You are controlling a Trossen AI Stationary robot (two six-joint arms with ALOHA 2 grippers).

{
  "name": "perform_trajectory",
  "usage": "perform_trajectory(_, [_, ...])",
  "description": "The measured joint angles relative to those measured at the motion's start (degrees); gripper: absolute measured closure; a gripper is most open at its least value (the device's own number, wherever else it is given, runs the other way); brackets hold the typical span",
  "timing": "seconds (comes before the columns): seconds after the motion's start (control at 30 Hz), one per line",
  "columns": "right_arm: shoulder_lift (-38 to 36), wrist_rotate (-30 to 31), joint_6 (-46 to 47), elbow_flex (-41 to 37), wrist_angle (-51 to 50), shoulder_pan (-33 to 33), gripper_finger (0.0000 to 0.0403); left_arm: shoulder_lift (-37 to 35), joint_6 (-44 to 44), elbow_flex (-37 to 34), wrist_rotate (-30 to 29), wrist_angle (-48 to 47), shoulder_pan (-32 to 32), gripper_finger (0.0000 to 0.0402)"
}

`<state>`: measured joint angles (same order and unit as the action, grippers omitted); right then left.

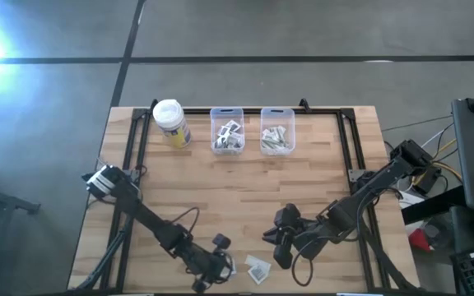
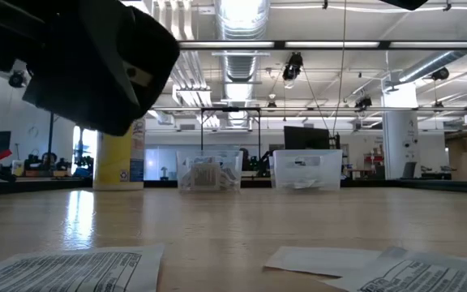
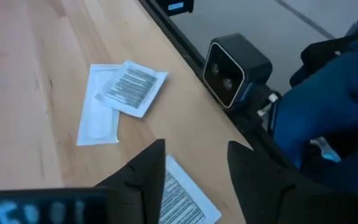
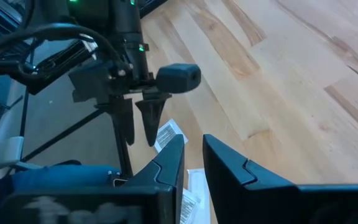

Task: Pick & Place First Aid Supplies
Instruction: Put the towelette pack into the left transparent bin

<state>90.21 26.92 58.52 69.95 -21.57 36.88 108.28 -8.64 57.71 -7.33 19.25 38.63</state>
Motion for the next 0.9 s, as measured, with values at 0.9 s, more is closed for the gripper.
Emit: perform_trajectory(0.9, [0.0, 0.0, 0.0, 0.0, 0.1, 0.0, 0.0346, 2.9, -4.1, 0.2, 0.1, -10.4, -3.3, 0.0393])
